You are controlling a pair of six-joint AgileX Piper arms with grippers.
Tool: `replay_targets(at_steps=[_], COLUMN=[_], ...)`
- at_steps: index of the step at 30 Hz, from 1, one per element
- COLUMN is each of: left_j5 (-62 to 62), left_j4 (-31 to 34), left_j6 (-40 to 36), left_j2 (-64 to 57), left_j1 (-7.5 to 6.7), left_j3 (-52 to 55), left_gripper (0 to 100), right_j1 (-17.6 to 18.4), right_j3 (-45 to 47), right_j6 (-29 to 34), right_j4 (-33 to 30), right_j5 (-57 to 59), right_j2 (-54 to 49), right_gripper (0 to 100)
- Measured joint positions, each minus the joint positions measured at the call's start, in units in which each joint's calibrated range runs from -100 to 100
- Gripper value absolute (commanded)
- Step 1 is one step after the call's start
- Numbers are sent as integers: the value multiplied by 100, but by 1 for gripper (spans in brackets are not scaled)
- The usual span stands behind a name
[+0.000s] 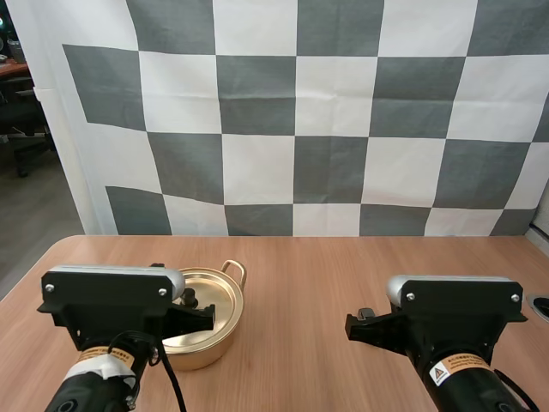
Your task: Open the pot, put the car inside, and close it
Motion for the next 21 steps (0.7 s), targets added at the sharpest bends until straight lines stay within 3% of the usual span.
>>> replay_targets(at_steps=[5,11,16,21], left_j5=[-878,-2764,-4011,-3844], left_j4=[559,1629,1639,1201], left_j6=[0,160,96,85], left_j2=[0,0,27,470], left_j1=[0,0,0,0], left_j3=[0,-229,-1194,-2203], left_gripper=[0,0,0,0], right_j1=[0,-13,-41,-41], right_j3=[0,0,-32,-800], right_j6=[0,-36,-652,-899], right_j4=[-537,-1823,-2785,-2986], right_j5=[-801,-2778,-4242,-4827], right_j2=[0,0,0,131], right_gripper=[0,0,0,0])
